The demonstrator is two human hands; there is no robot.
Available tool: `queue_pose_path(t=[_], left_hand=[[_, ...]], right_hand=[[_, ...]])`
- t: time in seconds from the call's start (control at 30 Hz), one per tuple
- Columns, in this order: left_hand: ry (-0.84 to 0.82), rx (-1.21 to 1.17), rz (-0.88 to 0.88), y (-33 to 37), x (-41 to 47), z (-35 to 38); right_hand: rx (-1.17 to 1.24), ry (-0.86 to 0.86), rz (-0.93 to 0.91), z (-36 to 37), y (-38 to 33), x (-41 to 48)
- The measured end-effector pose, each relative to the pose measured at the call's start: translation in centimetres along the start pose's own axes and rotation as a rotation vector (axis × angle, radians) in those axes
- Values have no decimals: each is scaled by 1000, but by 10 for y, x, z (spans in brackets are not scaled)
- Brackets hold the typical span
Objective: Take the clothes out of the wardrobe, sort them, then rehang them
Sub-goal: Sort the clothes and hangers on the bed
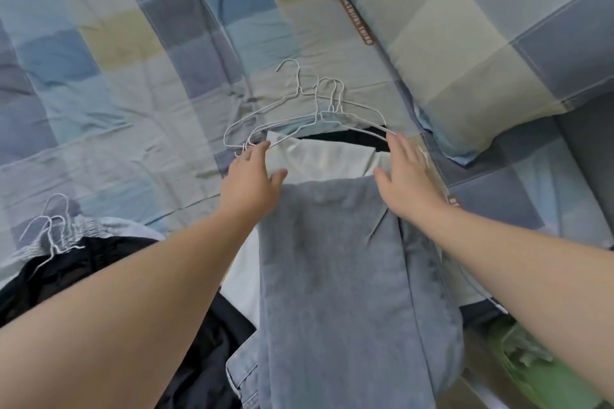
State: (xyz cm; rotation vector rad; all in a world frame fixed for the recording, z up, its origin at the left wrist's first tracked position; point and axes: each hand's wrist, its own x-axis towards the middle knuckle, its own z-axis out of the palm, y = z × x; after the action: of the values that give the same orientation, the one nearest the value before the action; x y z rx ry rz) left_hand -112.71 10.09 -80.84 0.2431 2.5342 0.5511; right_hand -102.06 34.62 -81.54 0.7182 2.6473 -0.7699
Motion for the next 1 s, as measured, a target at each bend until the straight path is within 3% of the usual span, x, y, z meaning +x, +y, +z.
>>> queue_pose_path(t=[0.23,0.5,0.63,1.0], left_hand=[[-72,100,32,0,-65,-12],[-106,226,148,14,-161,-79],[-118,190,193,20,-203,-119],[-206,411,657,18,-319,-187]], right_hand=[[-76,-115,14,-15,-3,-62],[-206,-186,40,-75,-55,-176],[-239,-142,81,-94,-88,-238],[-223,81,251,-103,-161,-422]])
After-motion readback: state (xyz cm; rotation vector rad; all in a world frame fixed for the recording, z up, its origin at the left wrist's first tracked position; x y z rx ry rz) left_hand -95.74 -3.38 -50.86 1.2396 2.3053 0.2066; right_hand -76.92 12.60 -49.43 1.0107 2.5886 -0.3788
